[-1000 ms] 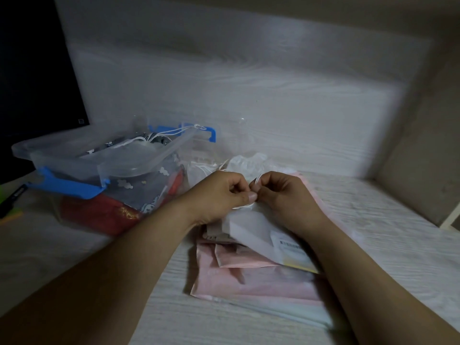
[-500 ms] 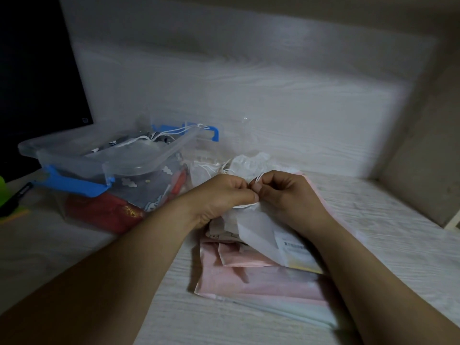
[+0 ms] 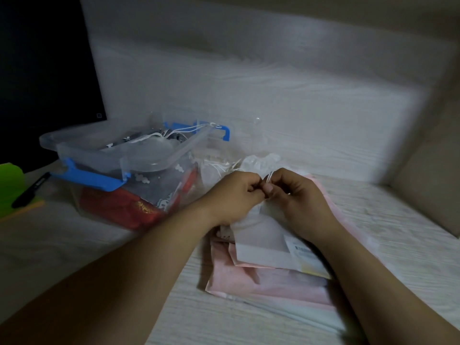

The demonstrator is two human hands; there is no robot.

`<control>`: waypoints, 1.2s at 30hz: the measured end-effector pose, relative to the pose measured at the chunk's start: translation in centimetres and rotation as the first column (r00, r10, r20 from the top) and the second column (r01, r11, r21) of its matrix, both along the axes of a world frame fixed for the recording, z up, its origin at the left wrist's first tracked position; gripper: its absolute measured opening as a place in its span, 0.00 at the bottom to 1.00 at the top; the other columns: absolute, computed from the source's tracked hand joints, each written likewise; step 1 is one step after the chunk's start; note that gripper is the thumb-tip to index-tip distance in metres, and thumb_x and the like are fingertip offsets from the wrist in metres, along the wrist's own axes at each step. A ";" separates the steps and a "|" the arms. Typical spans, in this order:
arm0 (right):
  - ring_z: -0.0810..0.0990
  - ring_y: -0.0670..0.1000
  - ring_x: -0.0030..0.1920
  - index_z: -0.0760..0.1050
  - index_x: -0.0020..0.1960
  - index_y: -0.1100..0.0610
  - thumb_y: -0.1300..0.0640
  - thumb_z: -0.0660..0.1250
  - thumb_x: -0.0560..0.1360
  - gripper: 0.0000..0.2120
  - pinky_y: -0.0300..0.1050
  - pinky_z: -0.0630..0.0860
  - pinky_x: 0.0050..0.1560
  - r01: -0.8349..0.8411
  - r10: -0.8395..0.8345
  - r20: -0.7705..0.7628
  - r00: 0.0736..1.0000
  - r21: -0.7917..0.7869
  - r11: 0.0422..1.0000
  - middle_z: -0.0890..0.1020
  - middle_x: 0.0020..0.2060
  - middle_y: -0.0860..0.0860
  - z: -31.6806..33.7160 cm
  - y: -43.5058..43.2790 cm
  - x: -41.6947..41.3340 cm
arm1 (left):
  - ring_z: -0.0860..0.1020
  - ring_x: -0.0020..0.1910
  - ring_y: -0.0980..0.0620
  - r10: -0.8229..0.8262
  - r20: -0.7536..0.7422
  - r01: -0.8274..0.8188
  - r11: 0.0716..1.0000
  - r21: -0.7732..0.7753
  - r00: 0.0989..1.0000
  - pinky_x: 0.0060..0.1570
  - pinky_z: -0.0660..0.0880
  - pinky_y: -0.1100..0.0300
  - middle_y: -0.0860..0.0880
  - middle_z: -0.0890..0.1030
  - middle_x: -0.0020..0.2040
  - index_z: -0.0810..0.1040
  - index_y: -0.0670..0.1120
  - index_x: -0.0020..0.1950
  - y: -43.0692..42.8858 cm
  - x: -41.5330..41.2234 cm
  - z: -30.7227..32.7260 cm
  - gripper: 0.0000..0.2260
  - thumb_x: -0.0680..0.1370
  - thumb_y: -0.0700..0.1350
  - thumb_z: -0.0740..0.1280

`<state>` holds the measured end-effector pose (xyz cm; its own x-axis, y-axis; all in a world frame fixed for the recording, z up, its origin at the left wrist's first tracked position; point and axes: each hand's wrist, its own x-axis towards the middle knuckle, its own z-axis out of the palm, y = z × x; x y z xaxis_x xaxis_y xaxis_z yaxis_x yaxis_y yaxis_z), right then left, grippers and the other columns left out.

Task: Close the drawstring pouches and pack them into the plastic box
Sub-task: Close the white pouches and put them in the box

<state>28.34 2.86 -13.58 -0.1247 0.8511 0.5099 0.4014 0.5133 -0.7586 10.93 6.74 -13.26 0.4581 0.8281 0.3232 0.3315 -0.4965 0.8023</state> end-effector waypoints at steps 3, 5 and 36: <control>0.75 0.50 0.40 0.79 0.45 0.58 0.55 0.69 0.78 0.06 0.49 0.71 0.43 -0.037 0.031 -0.116 0.993 -0.047 0.998 0.82 0.41 0.61 0.0 0.0 0.1 | 0.70 0.37 0.52 -0.078 0.054 0.084 0.991 -0.107 0.995 0.41 0.66 0.55 0.46 0.74 0.36 0.79 0.38 0.46 0.4 -1.0 0.3 0.10 0.81 0.44 0.72; 0.75 0.48 0.38 0.79 0.47 0.61 0.56 0.69 0.79 0.08 0.46 0.70 0.43 -0.067 0.050 -0.175 0.983 -0.094 0.993 0.81 0.40 0.58 0.2 -0.1 0.3 | 0.71 0.40 0.51 -0.131 0.098 0.143 0.980 -0.136 0.987 0.44 0.66 0.54 0.45 0.75 0.38 0.80 0.39 0.46 0.3 -1.4 0.4 0.11 0.80 0.46 0.72; 0.74 0.51 0.44 0.76 0.50 0.66 0.60 0.67 0.82 0.08 0.47 0.70 0.46 -0.044 0.022 -0.227 0.974 -0.092 0.995 0.78 0.41 0.60 1.9 -1.8 -0.1 | 0.70 0.34 0.57 0.128 -0.165 -0.103 0.983 0.151 0.978 0.37 0.69 0.58 0.52 0.76 0.36 0.74 0.48 0.46 0.7 -2.1 0.4 0.07 0.82 0.46 0.66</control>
<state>28.22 1.05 -11.71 -0.0452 0.8948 0.4442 0.1986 0.4439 -0.8738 8.81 7.42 -12.85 0.4217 0.8303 0.3644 0.5210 -0.5508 0.6521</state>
